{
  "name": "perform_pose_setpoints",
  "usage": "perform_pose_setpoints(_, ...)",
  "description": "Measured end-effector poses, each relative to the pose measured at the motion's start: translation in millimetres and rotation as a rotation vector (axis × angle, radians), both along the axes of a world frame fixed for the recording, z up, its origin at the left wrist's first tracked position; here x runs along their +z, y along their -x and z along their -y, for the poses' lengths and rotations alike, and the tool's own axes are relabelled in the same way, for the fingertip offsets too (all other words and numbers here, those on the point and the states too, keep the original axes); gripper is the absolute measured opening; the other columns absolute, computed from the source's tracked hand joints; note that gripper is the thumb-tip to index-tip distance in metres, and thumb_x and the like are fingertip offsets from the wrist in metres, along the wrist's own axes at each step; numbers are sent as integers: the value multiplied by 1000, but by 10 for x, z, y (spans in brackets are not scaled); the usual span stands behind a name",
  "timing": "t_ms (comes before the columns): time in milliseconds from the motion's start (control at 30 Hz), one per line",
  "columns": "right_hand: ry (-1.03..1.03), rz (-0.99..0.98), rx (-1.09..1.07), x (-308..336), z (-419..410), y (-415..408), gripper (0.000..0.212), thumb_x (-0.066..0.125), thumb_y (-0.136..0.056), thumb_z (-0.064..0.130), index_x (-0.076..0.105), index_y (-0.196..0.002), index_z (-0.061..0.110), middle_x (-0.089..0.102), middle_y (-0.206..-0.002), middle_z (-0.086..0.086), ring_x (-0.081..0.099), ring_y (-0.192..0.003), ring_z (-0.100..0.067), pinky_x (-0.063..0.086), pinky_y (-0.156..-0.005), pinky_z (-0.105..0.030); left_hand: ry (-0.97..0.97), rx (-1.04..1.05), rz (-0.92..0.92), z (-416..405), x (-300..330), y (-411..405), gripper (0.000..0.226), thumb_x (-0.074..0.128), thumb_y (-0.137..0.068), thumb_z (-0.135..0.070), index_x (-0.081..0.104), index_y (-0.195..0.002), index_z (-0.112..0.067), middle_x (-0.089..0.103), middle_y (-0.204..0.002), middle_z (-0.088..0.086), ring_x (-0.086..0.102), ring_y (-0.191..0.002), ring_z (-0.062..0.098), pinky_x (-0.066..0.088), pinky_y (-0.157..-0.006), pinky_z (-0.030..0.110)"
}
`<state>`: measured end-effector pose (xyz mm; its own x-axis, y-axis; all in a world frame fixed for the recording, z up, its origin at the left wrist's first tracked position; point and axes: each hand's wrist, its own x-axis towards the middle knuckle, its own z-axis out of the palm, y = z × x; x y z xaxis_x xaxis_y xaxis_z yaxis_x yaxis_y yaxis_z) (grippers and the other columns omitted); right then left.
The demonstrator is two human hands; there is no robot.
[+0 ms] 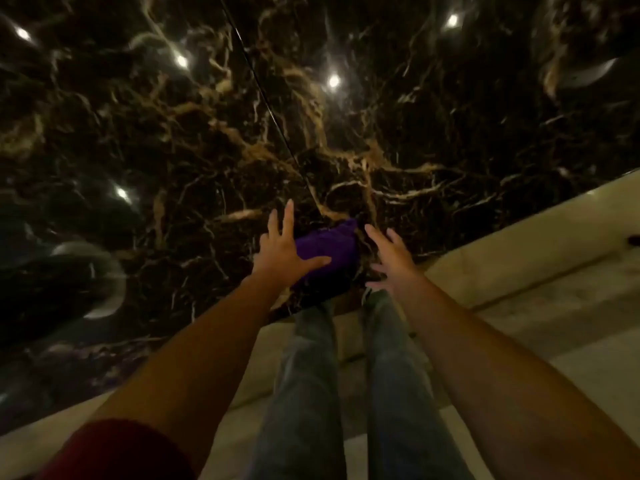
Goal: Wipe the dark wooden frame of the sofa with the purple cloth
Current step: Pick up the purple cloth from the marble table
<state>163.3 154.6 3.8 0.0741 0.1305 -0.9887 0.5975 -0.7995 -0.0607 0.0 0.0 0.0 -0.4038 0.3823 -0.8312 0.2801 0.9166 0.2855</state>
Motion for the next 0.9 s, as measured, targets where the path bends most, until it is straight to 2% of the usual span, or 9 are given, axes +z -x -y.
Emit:
perform_pose_setpoints(100,-1,15,-67,-194,248,-42,84,76,-88,59,31,-158,43,46,-158,-8,58,-117,-32,56,-91,-59,45,-262,-105,-18,-257,-161,135,71,-68,-82,-23,-156,-43,-11,-173,3,13,-155,42,26,-113,73)
perform_pose_setpoints(200,-13,9,-104,-341,478,42,80,77,-88,58,35,-155,45,49,-155,-7,60,-116,-31,59,-82,-53,27,-357,-124,-1,-475,-348,126,73,-74,-74,-14,-159,-43,6,-172,8,20,-153,42,29,-114,71)
perform_pose_setpoints(300,11,-38,-143,-427,576,189,77,78,-86,58,39,-152,46,52,-151,-5,60,-122,-33,62,-79,-49,-8,-295,-173,36,-575,-434,111,75,-79,-61,-1,-159,-46,22,-164,14,35,-143,45,41,-104,66)
perform_pose_setpoints(400,33,-91,-112,-426,560,232,64,78,-88,53,50,-145,41,60,-140,-3,63,-119,-31,63,-86,-52,5,-173,-117,53,-601,-388,101,75,-85,-43,6,-160,-46,44,-147,17,54,-126,41,52,-94,53)
perform_pose_setpoints(500,-28,-140,7,-323,436,244,48,78,-89,46,59,-132,40,65,-130,-1,66,-114,-25,61,-84,-44,-66,41,19,1,-494,-315,92,75,-87,-32,22,-161,-38,59,-144,10,62,-124,32,48,-94,35)
perform_pose_setpoints(600,-144,-155,28,-164,260,234,49,79,-89,42,57,-132,42,63,-134,-1,66,-110,-23,60,-81,-40,-189,222,94,-157,-173,-248,90,79,-85,-27,30,-160,-33,48,-156,5,52,-137,27,42,-104,31)
perform_pose_setpoints(700,-240,-181,67,119,53,246,61,81,-89,39,50,-142,37,61,-136,-5,66,-110,-24,61,-85,-43,-319,266,119,-333,350,-200,89,81,-85,-24,33,-159,-30,45,-157,4,51,-137,24,48,-112,42)
perform_pose_setpoints(800,-485,-201,353,551,-175,229,76,83,-86,42,43,-150,27,64,-126,-5,66,-111,-22,57,-86,-33,-430,249,106,-480,943,-182,87,81,-84,-17,35,-158,-26,43,-159,5,51,-136,22,51,-109,41)
perform_pose_setpoints(900,-671,-308,482,1147,-449,230,70,82,-86,43,48,-145,29,61,-125,-3,64,-111,-18,57,-90,-33,-512,290,109,-568,1595,-226,84,79,-85,-11,37,-156,-24,43,-157,7,51,-136,22,53,-108,42)
